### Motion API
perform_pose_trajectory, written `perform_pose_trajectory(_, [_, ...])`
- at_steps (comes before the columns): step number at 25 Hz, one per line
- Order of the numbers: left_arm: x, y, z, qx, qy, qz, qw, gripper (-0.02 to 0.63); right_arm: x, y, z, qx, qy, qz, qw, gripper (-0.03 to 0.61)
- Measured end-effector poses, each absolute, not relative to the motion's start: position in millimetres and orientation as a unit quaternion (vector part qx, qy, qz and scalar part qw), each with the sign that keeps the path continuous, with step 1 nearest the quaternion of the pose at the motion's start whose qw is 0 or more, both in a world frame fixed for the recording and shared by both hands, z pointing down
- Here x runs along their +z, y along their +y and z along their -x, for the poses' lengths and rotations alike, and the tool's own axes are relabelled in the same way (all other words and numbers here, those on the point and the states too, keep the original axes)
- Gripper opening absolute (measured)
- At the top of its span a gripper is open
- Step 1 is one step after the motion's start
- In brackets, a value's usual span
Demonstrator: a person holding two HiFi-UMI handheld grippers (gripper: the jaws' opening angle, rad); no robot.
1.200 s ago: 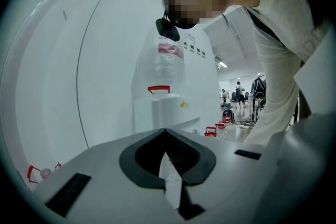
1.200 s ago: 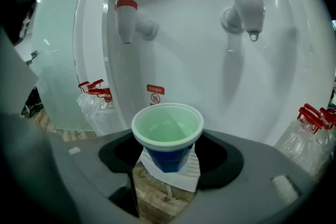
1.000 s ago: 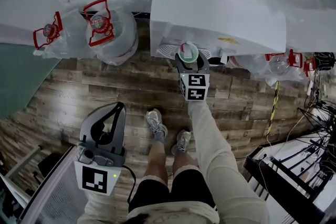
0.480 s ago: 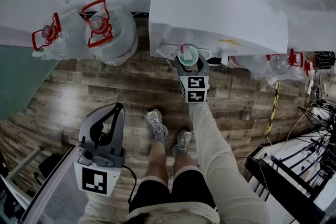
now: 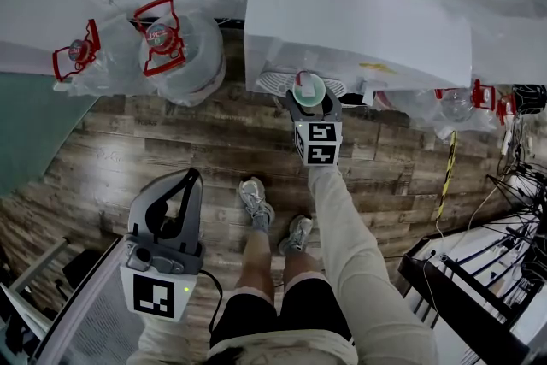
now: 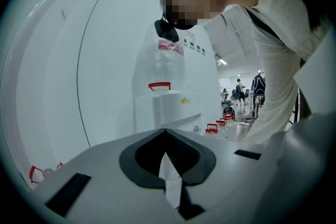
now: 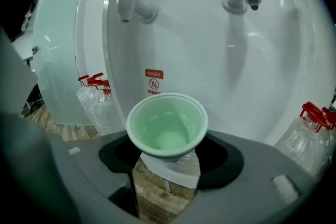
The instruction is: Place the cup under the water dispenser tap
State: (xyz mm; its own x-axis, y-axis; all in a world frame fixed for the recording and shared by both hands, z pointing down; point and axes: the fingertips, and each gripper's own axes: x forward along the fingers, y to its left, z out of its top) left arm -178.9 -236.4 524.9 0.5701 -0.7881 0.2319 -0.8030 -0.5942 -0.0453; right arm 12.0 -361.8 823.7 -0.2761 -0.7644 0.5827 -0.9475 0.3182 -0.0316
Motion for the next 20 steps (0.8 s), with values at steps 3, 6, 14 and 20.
perform_pose_trajectory(3, [523.9, -236.2, 177.8, 0.112, -0.451, -0.885, 0.032, 0.005, 829.1, -360.2, -14.5, 0.203, -0.770, -0.551, 0.251, 0.310])
perform_pose_trajectory(6, [523.7, -234.4, 174.9, 0.110, -0.450, -0.886, 0.032, 0.005, 828.6, -360.1, -14.5, 0.207, -0.772, -0.548, 0.247, 0.310])
perform_pose_trajectory(14, [524.4, -227.8, 168.2, 0.115, -0.444, -0.888, 0.031, 0.005, 829.4, -355.5, -14.5, 0.218, -0.777, -0.538, 0.246, 0.337])
perform_pose_trajectory(20, [523.7, -227.1, 167.1, 0.115, -0.445, -0.888, 0.029, 0.005, 830.6, -352.3, -14.3, 0.222, -0.779, -0.535, 0.242, 0.348])
